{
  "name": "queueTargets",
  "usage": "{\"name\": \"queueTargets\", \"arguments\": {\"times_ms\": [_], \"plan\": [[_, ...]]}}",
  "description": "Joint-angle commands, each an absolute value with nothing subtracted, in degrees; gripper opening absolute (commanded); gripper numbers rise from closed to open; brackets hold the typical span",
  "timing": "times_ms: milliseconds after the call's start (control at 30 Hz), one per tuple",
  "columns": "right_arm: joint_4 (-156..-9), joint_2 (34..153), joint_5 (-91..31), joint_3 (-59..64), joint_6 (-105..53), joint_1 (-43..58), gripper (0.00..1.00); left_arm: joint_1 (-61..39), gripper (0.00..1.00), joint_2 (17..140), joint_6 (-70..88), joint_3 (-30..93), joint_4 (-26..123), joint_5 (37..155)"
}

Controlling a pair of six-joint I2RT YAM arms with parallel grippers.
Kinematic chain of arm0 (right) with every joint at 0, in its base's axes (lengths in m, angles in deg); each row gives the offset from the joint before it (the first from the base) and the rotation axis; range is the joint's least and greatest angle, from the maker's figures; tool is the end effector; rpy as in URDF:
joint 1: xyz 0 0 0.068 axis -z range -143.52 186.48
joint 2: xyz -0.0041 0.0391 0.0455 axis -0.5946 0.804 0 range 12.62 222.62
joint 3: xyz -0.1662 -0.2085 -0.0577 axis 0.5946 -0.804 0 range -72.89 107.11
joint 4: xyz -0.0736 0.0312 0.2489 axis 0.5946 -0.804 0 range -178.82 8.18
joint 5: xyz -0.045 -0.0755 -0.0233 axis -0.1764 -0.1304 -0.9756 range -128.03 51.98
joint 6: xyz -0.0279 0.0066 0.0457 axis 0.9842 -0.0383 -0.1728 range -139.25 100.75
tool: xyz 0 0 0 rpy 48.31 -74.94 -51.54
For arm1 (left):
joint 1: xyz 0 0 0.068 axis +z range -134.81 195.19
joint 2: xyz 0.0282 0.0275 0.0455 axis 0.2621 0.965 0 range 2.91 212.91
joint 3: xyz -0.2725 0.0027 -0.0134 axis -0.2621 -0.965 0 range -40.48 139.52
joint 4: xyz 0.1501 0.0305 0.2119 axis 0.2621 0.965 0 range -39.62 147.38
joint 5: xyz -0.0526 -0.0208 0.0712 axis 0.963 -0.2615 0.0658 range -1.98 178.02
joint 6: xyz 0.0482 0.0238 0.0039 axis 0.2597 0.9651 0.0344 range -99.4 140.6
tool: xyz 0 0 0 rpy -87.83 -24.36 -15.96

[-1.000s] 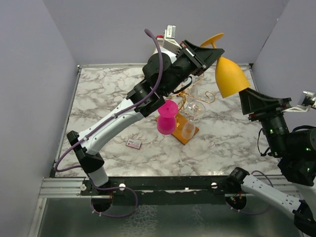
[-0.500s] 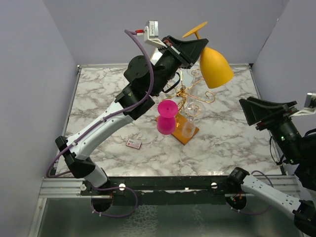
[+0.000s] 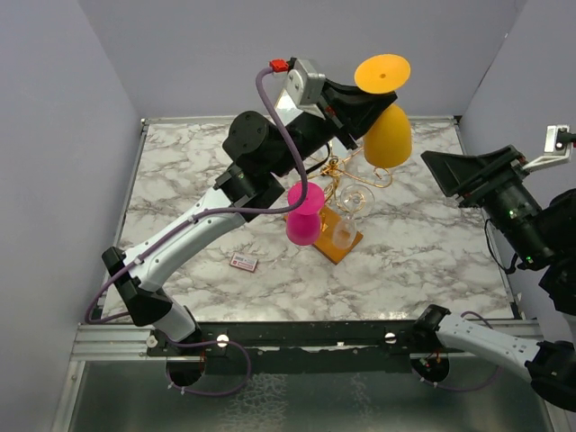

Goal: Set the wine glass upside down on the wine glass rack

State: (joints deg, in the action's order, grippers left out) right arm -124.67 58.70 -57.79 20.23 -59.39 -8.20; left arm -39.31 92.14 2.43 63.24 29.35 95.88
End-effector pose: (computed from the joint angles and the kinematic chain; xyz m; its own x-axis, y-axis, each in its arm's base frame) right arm 0.0562 0.0385 0.5316 -0.2323 0.6235 -0.7465 -0.3562 0.6596 0.6618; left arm 0.1863 -0.2695 0.5604 0.0489 -0.6005 -0.7981 0.9329 0.3129 -0.1783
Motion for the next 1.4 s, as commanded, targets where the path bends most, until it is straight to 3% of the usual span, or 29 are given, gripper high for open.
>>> {"name": "queueTargets", "arguments": {"times_ms": [0, 433, 933, 1067, 1233, 1267, 1367], "plan": [[-126.14, 60.62, -55.68, 25.04, -62.84, -8.52, 0.48, -39.65, 0.00, 89.31, 15.46, 61.41, 24.57, 105.84], [-114.08, 59.91, -49.36, 22.41, -67.53, -8.52, 0.48, -40.24, 0.00, 90.35, 27.39, 59.86, 22.01, 117.01], [-108.39, 61.79, -44.84, 19.51, -72.82, -8.52, 0.45, -41.65, 0.00, 90.90, 34.92, 56.79, 21.95, 120.72], [-109.82, 62.31, -45.73, 19.49, -73.68, -8.51, 0.31, -41.97, 0.00, 90.60, 35.19, 56.00, 21.99, 121.18], [-111.51, 61.49, -49.62, 18.31, -75.83, -8.54, 0.02, -42.19, 0.00, 89.99, 35.43, 55.05, 22.02, 121.42], [-111.58, 61.10, -50.49, 17.95, -76.31, -8.52, 0.01, -42.24, 0.07, 89.83, 35.15, 54.87, 21.95, 121.06], [-112.23, 60.26, -53.18, 17.55, -77.21, -8.52, 0.01, -42.28, 0.42, 89.06, 33.02, 54.13, 22.00, 118.17]]}}
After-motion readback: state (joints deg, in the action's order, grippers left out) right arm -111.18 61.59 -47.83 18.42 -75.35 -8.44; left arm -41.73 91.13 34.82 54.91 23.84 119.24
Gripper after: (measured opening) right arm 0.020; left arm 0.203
